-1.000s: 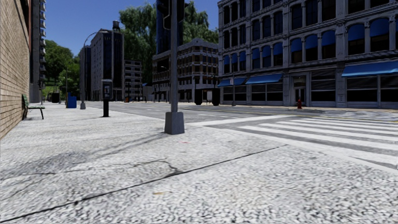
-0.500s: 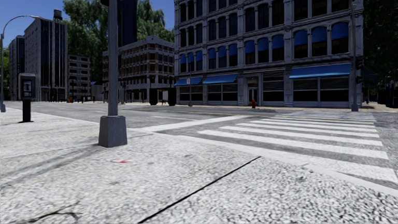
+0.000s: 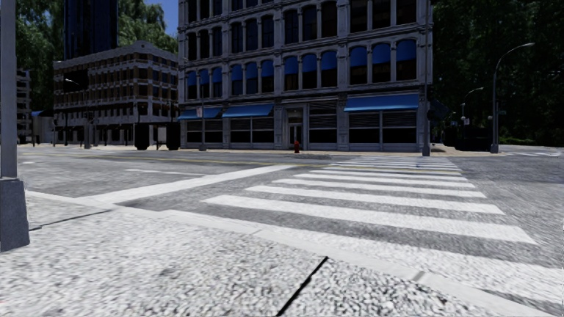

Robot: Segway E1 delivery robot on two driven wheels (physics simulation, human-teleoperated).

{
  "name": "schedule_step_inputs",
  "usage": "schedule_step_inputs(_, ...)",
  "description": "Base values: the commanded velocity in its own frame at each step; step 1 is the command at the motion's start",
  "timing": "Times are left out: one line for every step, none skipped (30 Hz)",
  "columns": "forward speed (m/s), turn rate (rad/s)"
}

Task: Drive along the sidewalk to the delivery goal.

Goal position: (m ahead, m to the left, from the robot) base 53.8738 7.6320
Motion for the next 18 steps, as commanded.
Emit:
schedule_step_inputs(2.0,-0.57)
schedule_step_inputs(2.0,-0.57)
schedule_step_inputs(2.0,-0.57)
schedule_step_inputs(2.0,-0.57)
schedule_step_inputs(2.0,-0.57)
schedule_step_inputs(2.0,-0.57)
schedule_step_inputs(2.0,-0.57)
schedule_step_inputs(2.0,-0.57)
schedule_step_inputs(2.0,-0.57)
schedule_step_inputs(2.0,-0.57)
schedule_step_inputs(2.0,-0.57)
schedule_step_inputs(2.0,-0.57)
schedule_step_inputs(2.0,-0.57)
schedule_step_inputs(2.0,-0.57)
schedule_step_inputs(2.0,-0.57)
schedule_step_inputs(2.0,-0.57)
schedule_step_inputs(2.0,-0.57)
schedule_step_inputs(2.0,-0.57)
